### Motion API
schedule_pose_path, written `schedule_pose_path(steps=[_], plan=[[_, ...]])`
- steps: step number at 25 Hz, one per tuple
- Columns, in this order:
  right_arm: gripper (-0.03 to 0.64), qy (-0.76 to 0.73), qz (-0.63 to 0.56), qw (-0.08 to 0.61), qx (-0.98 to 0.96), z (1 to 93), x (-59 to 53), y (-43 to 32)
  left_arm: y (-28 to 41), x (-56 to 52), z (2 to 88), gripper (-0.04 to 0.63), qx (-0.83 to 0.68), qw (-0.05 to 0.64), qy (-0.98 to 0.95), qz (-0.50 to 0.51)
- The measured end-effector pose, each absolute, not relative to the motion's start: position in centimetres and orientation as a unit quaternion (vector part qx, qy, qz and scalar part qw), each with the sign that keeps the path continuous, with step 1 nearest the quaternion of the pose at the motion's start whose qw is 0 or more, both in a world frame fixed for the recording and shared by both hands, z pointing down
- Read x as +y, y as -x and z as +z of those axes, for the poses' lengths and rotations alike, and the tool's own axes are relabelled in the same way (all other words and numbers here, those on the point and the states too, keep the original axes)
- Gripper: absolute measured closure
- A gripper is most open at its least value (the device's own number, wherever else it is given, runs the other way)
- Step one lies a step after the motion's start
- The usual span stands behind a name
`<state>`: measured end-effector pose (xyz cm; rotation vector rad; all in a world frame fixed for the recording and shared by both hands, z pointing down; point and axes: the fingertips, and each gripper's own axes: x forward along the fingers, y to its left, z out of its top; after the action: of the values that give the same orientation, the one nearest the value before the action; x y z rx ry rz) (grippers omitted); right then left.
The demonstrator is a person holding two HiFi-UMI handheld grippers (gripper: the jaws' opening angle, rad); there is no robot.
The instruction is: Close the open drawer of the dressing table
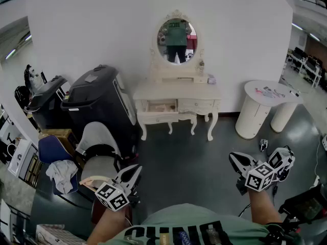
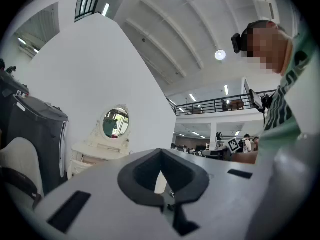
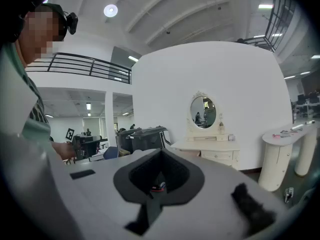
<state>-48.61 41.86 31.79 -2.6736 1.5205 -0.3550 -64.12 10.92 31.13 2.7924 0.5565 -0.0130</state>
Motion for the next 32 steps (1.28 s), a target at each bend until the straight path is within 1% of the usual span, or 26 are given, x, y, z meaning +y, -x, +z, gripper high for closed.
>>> schedule_pose_path(steps=[7,15,20,27,32], plan=[[0.606,0.864,-0.106,0.02,0.492,30.9,43.9,46.8,61.8,13.5,30.2,0.588,0.206,0.141,-0.968,-0.008],[0.606,0.868,-0.109,0.02,0.484,30.5,49.0,45.0,58.9,17.9,29.2,0.588,0.218,0.133,-0.967,-0.011],[0.606,0.869,-0.105,0.013,0.484,30.5,52.6,44.1,56.5,21.2,29.4,0.588,0.208,0.113,-0.971,0.004],[0.606,0.864,-0.104,0.013,0.493,31.0,56.6,43.0,54.2,26.4,30.0,0.588,0.225,0.123,-0.967,0.008],[0.606,0.86,-0.109,0.021,0.498,31.9,57.1,41.9,53.0,27.6,30.6,0.588,0.228,0.126,-0.965,0.016]])
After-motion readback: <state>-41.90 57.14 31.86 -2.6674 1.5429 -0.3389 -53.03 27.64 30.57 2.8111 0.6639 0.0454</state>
